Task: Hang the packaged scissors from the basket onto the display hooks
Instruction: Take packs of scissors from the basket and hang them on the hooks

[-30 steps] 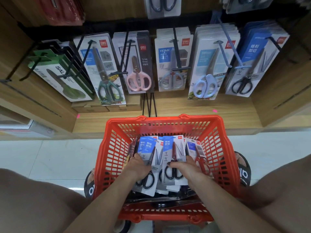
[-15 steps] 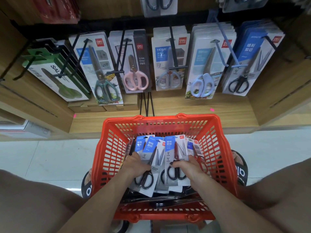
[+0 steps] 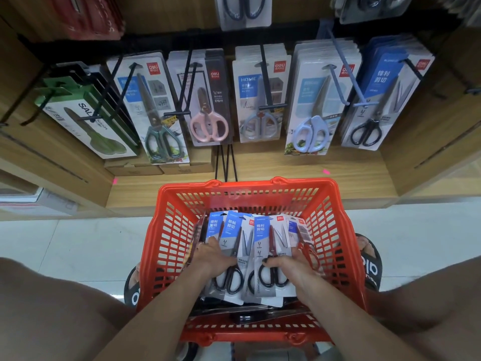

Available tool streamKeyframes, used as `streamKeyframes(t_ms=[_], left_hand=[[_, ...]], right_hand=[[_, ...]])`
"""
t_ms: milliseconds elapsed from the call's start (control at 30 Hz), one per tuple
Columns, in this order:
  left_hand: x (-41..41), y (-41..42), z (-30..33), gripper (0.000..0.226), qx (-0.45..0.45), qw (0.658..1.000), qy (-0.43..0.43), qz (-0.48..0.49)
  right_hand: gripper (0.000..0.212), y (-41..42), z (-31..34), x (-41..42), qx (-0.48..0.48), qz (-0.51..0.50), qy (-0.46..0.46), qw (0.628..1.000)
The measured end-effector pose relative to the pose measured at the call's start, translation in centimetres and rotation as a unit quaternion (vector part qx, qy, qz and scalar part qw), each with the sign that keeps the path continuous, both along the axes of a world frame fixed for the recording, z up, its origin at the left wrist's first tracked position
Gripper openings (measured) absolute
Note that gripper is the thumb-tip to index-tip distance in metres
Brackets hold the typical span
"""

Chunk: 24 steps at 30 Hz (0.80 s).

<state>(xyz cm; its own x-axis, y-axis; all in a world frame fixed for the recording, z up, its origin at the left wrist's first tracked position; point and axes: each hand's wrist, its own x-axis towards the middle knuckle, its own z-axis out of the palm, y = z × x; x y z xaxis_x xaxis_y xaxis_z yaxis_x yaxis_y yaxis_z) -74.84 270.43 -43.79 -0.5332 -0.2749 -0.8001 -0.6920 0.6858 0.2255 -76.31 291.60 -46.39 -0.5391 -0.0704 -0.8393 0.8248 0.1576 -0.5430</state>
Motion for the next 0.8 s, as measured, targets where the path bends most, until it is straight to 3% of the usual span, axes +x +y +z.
streamKeyframes(t_ms=[200,300,433,567,800], left_hand=[[-0.1,-0.4,-0.4,0.083,-0.028,0.999,0.013,-0.019],[-0.4,-0.4,-1.2,0.088,-0.005,1.000,-0.001,-0.016],[-1.3,-1.0,-2.2,0.076,0.014,1.000,-0.011,0.006],[-1.2,-0.8,-2.4,0.063,-0.020,0.999,0.047,0.012],[-0.4,-0.2,-0.6,0.045,0.098,0.983,0.136,0.080]], right_hand=[[0.061,0.0,0.0,0.3,-0.002,0.008,0.005,1.000],[0.054,0.0,0.3,0.4,-0.001,0.002,0.003,1.000],[0.044,0.2,0.5,0.4,-0.008,-0.009,0.004,1.000],[0.046,0.2,0.9,0.4,0.000,-0.001,0.015,1.000],[0.054,0.2,2.8,0.3,0.001,-0.012,0.011,1.000]])
